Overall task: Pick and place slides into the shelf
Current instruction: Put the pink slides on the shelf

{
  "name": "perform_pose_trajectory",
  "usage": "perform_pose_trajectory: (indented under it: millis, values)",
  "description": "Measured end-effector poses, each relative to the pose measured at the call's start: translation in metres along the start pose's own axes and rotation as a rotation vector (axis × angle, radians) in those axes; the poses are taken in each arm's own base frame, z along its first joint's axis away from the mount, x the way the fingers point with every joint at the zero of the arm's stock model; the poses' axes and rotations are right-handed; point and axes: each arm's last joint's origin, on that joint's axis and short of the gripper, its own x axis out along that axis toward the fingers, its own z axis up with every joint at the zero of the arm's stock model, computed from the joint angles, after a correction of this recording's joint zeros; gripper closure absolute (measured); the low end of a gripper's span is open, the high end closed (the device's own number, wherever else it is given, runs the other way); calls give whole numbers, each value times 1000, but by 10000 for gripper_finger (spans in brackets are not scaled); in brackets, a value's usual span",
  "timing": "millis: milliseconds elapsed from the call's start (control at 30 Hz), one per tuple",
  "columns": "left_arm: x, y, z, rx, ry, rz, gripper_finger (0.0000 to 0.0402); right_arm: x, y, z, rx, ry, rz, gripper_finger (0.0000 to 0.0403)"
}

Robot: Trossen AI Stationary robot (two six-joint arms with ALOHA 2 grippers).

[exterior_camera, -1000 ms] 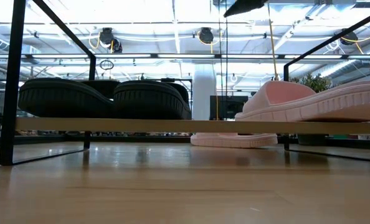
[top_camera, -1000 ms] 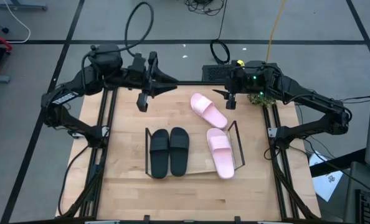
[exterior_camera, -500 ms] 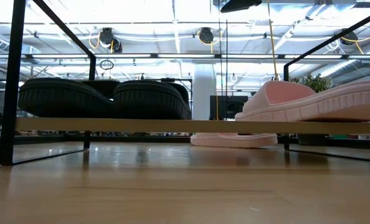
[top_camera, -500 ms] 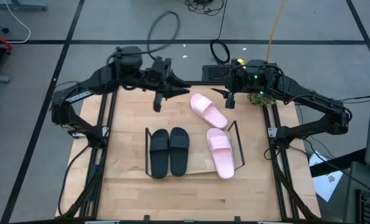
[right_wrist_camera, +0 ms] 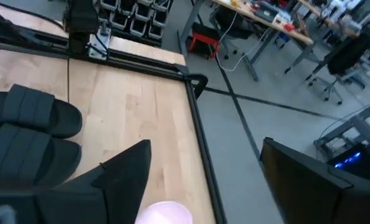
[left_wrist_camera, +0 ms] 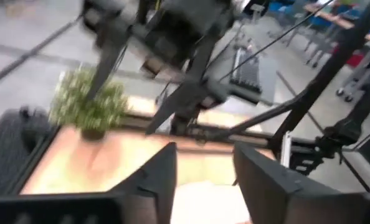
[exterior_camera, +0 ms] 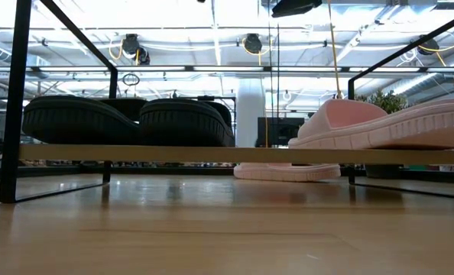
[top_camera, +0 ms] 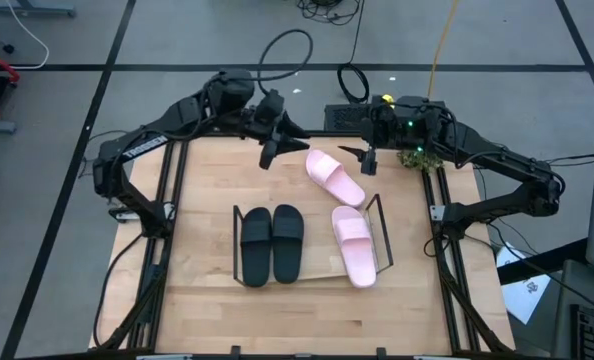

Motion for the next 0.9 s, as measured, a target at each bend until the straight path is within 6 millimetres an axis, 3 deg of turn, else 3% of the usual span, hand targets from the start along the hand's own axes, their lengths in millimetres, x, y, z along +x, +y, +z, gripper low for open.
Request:
perform_pose_trajectory:
  millis: [200,367,733,900]
  values:
    - [-6,15,-3,-17,24,129,157,11,5,-11,61,100,71,92]
    - [-10,25,-5,-9,42,225,111,31,10,-23,39,209,122,93]
    - [-26,49,-11,-65,95,379,93,93,28,-73,-115,611,258,93]
    - [-31,56,-12,-80,105,405,93,117,37,-90,-119,694,303,93]
